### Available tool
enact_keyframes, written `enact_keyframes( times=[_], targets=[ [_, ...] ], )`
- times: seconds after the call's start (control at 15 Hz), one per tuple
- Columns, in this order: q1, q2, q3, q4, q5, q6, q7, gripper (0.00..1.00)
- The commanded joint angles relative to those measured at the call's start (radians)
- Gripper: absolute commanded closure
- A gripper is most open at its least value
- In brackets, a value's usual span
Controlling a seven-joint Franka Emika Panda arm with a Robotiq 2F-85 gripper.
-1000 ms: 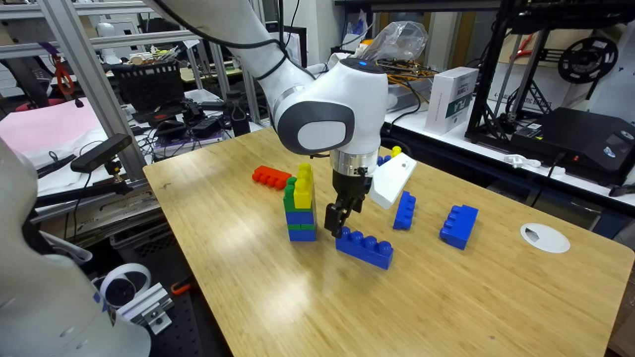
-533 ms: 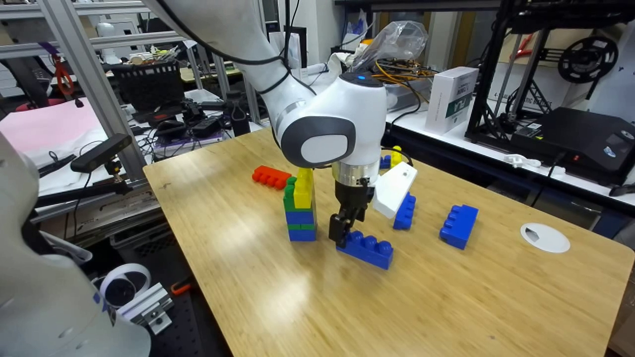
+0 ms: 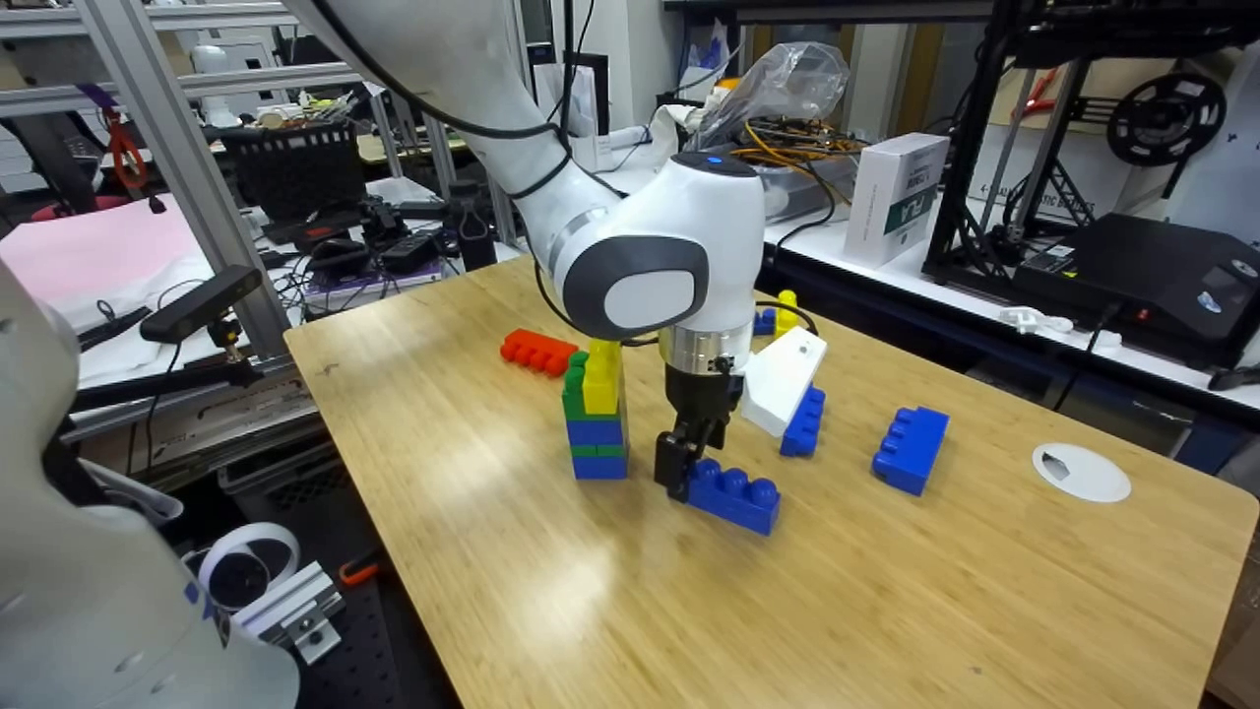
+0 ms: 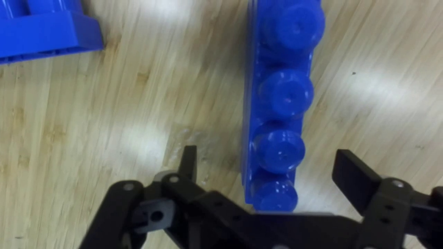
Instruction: Move the stack of blocks to the right and stack two blue blocks on it
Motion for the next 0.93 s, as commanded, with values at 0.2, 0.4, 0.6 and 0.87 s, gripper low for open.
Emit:
enact_keyframes(
  times=[0.2, 0.4, 0.6, 0.87],
  targets=[
    [-0.014, -0.007, 0.033, -0.008, -0.066, 0.016, 0.084, 0.00],
    [-0.012, -0.007, 0.038, -0.007, -0.089, 0.014, 0.117, 0.00],
    [-0.006, -0.008, 0.038, -0.009, -0.118, 0.011, 0.158, 0.00],
    [0.005, -0.012, 0.035, -0.018, -0.185, 0.014, 0.232, 0.00]
  ],
)
